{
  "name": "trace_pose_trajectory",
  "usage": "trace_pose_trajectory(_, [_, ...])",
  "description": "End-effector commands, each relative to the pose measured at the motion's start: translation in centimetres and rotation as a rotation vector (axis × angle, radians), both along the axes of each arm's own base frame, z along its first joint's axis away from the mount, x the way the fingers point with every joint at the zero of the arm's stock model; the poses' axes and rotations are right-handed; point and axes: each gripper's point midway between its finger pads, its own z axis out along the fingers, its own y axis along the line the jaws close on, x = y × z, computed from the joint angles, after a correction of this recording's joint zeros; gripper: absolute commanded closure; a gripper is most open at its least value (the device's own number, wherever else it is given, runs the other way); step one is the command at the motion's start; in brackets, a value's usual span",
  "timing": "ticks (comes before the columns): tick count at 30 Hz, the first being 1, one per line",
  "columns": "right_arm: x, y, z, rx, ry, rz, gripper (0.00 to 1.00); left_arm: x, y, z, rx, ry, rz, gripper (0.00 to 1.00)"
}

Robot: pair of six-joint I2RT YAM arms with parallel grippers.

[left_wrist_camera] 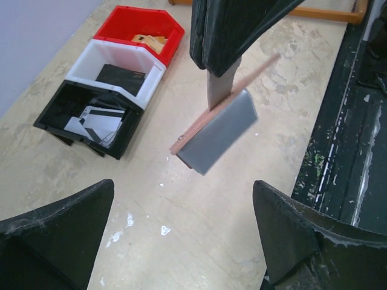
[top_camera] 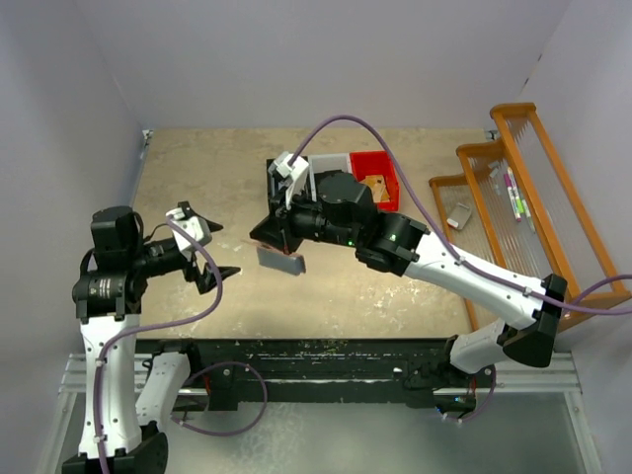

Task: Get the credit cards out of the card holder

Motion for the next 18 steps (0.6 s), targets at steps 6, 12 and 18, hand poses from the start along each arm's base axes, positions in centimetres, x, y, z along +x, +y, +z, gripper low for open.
trace_pose_trajectory(6, [-3.5, 1.5, 5.8, 0.137, -0.064, 0.163, 1.0, -1.1, -1.8, 0.7, -0.056, -0.133, -0.183, 0.01])
trace_pose_trajectory(12, [-4.0, 1.8, 6.3, 0.145, -0.064, 0.195, 1.0, -2.0, -2.4, 1.2, -0.084, -0.169, -0.238, 0.03])
trace_pose_trajectory(18, [-3.9, 2.3, 6.9, 0.171, -0.063, 0.193, 1.0, -3.8, -3.1, 0.2, -0.134, -0.087, -0.335, 0.23])
